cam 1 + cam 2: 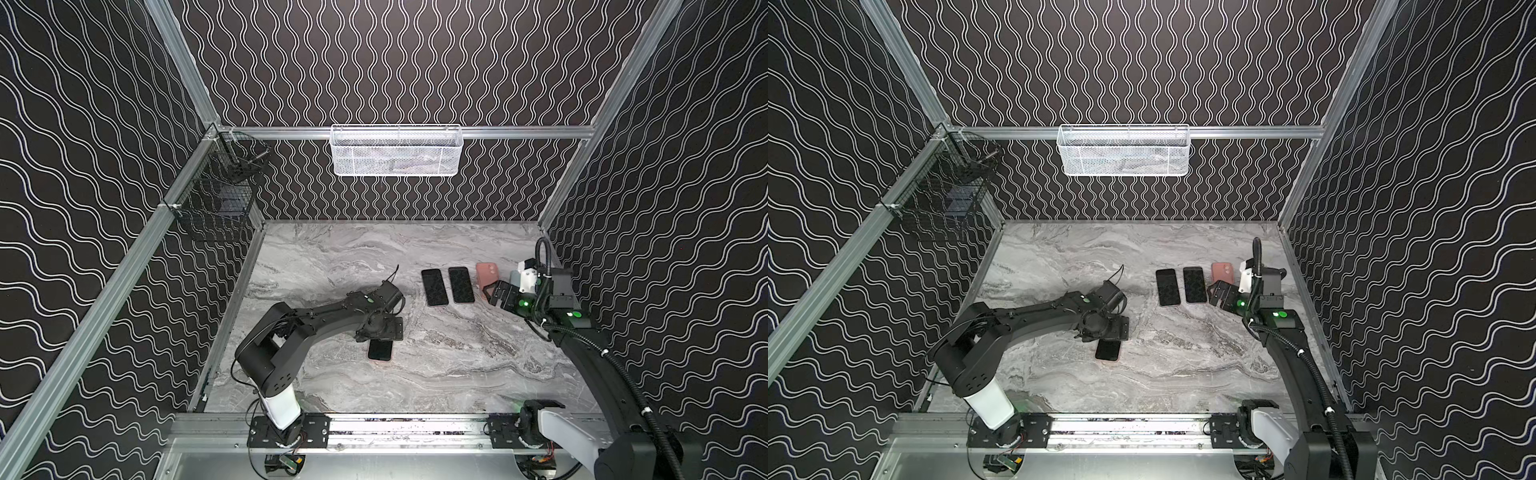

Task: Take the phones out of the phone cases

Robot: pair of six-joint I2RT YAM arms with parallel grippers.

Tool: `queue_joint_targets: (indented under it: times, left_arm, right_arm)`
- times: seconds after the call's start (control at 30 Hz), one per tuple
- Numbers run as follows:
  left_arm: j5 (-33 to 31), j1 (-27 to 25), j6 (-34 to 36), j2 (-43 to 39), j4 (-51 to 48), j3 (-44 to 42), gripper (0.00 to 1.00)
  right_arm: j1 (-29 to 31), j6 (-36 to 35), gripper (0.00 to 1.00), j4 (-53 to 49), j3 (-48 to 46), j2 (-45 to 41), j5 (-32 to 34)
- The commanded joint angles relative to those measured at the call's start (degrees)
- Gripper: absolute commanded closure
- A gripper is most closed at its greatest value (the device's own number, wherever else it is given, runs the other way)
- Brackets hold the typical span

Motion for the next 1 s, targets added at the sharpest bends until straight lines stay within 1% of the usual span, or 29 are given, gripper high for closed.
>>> queue_joint_targets:
  times: [0.0, 0.17, 0.27, 0.3, 0.37, 0.5, 0.53, 0.6, 0.63, 0.7, 0.77, 0.8, 0.83, 0.87, 0.97]
  left_arm:
    - [0.9, -0.1, 0.3, -0.9, 1.2, 1.3, 0.01]
    - [0.0, 0.8, 3.7, -6.3, -3.0, 4.2, 0.01]
    - [0.6, 3.4, 6.0, -11.2, -5.9, 5.0, 0.01]
    - [0.5, 4.8, 6.8, -13.3, -6.7, 4.9, 0.01]
    - [1.0, 8.2, 8.9, -17.1, -9.1, 5.3, 0.01]
    - [3.5, 16.9, 13.9, -24.3, -14.5, 7.4, 0.01]
    - [3.4, 18.9, 15.7, -25.4, -15.9, 8.4, 0.01]
    - [3.4, 23.1, 19.4, -25.6, -19.3, 11.1, 0.01]
    - [3.7, 25.5, 21.2, -25.0, -21.2, 12.4, 0.01]
    - [4.8, 30.4, 24.3, -24.9, -21.4, 12.9, 0.01]
    - [4.4, 34.6, 26.0, -25.3, -19.5, 12.0, 0.01]
    - [3.0, 36.1, 27.0, -25.4, -17.5, 11.1, 0.01]
    - [1.5, 37.6, 27.6, -24.8, -16.8, 10.7, 0.01]
    - [1.3, 38.8, 27.8, -24.2, -17.2, 10.9, 0.01]
    - [2.5, 40.1, 27.4, -24.9, -13.4, 7.9, 0.01]
  right_arm:
    - [4.2, 5.4, 0.01, 1.5, -1.0, -1.5, 1.4]
    - [14.7, 12.0, 0.01, 1.7, -1.3, -2.3, 8.4]
    - [21.0, 16.4, 0.01, 2.9, -1.4, -1.5, 12.0]
    - [24.8, 17.2, 0.01, 3.2, -1.0, -0.6, 14.3]
    - [31.4, 19.4, 0.01, 2.0, 1.1, 1.8, 21.1]
    - [44.3, 22.7, 0.01, 1.9, 6.6, 8.2, 34.1]
    - [47.4, 24.5, 0.01, 1.0, 8.7, 10.6, 38.0]
    - [51.5, 26.9, 0.01, -3.4, 15.5, 16.5, 41.7]
    - [53.5, 28.0, 0.01, -6.5, 19.3, 20.1, 42.6]
    - [57.0, 29.0, 0.01, -10.8, 26.0, 26.5, 44.0]
    - [59.1, 29.5, 0.01, -12.7, 30.9, 32.1, 42.8]
    - [59.6, 29.8, 0.02, -13.2, 33.1, 34.7, 40.5]
    - [59.8, 29.9, 0.01, -12.7, 34.2, 36.7, 38.0]
    - [59.8, 30.1, 0.01, -11.8, 34.7, 38.0, 36.2]
    - [59.9, 31.5, 0.01, -9.9, 34.6, 40.2, 34.0]
